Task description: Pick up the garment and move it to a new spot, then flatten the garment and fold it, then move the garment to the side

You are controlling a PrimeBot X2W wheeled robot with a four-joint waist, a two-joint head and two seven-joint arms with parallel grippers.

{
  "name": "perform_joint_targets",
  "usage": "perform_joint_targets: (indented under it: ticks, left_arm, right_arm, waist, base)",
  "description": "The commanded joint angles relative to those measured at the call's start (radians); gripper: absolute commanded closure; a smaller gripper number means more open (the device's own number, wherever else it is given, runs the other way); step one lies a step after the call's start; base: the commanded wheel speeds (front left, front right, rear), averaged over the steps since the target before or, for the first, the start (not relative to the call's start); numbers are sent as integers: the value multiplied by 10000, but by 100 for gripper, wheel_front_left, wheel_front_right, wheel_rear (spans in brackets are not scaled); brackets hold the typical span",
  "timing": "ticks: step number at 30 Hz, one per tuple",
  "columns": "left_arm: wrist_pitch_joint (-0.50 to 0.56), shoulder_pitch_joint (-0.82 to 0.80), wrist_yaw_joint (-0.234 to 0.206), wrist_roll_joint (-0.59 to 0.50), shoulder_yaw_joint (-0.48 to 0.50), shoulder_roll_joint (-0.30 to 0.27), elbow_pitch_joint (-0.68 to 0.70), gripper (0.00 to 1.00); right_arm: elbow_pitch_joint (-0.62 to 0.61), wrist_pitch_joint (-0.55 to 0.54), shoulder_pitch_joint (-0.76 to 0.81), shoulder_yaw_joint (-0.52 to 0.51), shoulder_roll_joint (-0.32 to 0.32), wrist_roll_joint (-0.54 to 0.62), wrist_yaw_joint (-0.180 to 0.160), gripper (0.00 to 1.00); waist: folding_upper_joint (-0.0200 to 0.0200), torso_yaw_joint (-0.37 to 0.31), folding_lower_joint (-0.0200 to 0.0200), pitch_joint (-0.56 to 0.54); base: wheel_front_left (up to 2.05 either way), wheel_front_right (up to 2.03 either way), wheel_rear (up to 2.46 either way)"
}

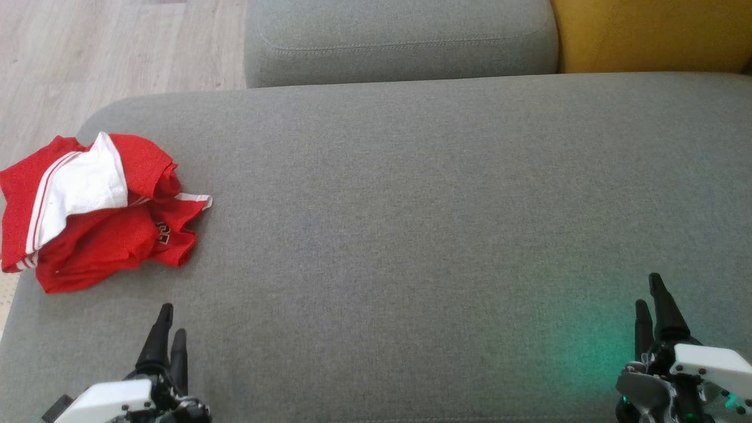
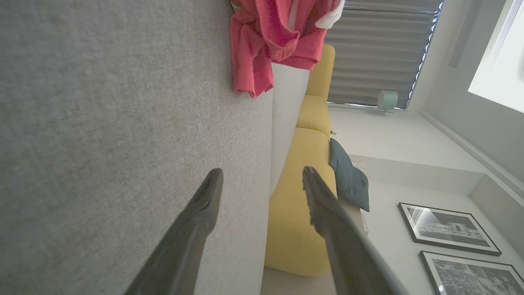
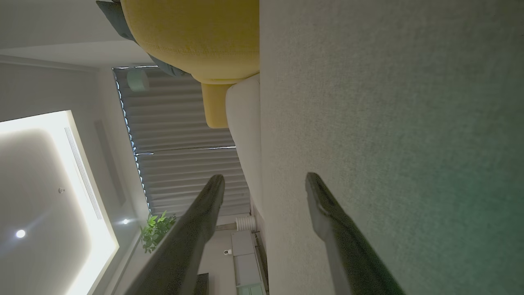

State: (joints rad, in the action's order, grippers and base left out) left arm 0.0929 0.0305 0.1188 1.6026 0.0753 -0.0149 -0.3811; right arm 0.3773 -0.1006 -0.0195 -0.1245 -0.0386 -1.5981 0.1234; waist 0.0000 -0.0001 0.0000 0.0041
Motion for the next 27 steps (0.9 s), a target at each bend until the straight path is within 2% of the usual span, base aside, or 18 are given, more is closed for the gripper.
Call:
perform_joint_targets:
  ticks: [1, 13, 27]
  left_arm:
    - [-94, -518, 32, -132, 7, -63, 367, 0]
    - [-417, -647, 40, -1185, 105, -114, 430, 0]
    - [-826, -780, 49, -3484, 94, -126, 656, 0]
  right_arm:
    - [-407, 93, -480, 89, -64, 138, 33, 0]
    - [-478, 463, -632, 434, -201, 965, 37, 0]
    - [-521, 877, -873, 783, -141, 3136, 42, 0]
  waist:
    - [0, 1, 0, 5]
    - [0, -4, 0, 31]
    - [0, 19, 0, 84]
  base:
    - [0, 0, 0]
    - [0, 0, 0]
    - [0, 0, 0]
